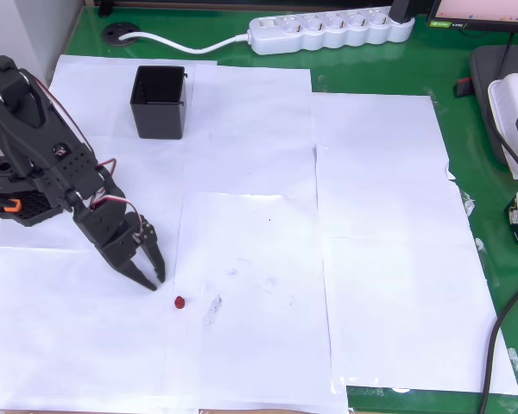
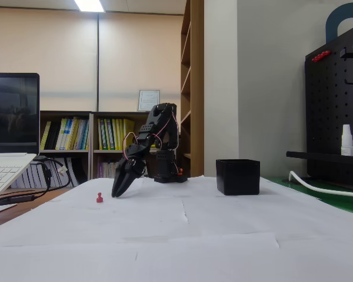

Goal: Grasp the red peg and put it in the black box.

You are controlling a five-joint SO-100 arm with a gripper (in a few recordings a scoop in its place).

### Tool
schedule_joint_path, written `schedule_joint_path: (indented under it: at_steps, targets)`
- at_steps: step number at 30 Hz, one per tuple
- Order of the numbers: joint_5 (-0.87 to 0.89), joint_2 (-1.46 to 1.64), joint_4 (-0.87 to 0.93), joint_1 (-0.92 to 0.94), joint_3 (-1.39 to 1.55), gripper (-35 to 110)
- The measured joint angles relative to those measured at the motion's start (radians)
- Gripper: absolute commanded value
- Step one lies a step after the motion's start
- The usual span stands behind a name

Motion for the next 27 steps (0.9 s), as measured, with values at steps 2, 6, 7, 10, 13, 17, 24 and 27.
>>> schedule_joint_path:
  at_steps: [2, 6, 7, 10, 13, 17, 24, 27]
  targets:
    - [0.006, 0.0, -0.078, -0.012, -0.041, 0]
    - [0.012, 0.0, -0.213, -0.023, -0.104, 0]
    - [0.017, 0.0, -0.247, -0.031, -0.118, 0]
    - [0.017, 0.008, -0.391, -0.058, -0.178, 0]
    - [0.014, 0.031, -0.471, -0.052, -0.227, 0]
    - [-0.008, 0.058, -0.508, -0.055, -0.225, 1]
    - [-0.052, 0.216, -0.672, -0.055, -0.229, 0]
    - [-0.055, 0.298, -0.756, -0.069, -0.225, 0]
